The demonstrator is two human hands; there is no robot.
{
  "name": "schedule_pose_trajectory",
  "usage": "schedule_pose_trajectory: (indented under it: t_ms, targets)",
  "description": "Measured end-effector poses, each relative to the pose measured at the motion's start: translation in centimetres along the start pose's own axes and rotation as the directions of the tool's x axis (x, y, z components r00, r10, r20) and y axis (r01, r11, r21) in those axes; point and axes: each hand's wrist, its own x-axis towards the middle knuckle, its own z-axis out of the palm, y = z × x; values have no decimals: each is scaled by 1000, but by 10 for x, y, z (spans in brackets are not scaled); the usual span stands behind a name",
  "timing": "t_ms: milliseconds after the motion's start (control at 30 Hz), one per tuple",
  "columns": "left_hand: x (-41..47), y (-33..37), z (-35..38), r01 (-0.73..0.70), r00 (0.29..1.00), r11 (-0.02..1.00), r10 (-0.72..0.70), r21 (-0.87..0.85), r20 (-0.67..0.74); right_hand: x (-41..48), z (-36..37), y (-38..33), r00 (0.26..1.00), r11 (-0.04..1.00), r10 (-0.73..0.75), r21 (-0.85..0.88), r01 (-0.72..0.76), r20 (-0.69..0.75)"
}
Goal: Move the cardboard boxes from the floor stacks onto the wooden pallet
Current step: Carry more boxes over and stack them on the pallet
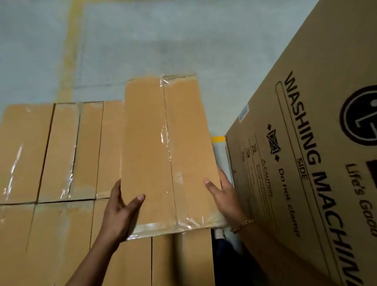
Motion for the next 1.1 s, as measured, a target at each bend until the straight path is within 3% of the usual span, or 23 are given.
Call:
schedule_pose_trajectory:
  t_ms: [433,867,1100]
  targets:
    - [191,3,72,-136,991,988,136,66,1,207,-11,23,996,996,-84,-21,84,-18]
    - [222,-67,68,-51,998,991,46,120,46,238,26,91,997,998,-67,1,67,-33]
    - [222,-88,60,116,985,989,-102,-89,142,244,20,115,999,996,35,82,-33,-19]
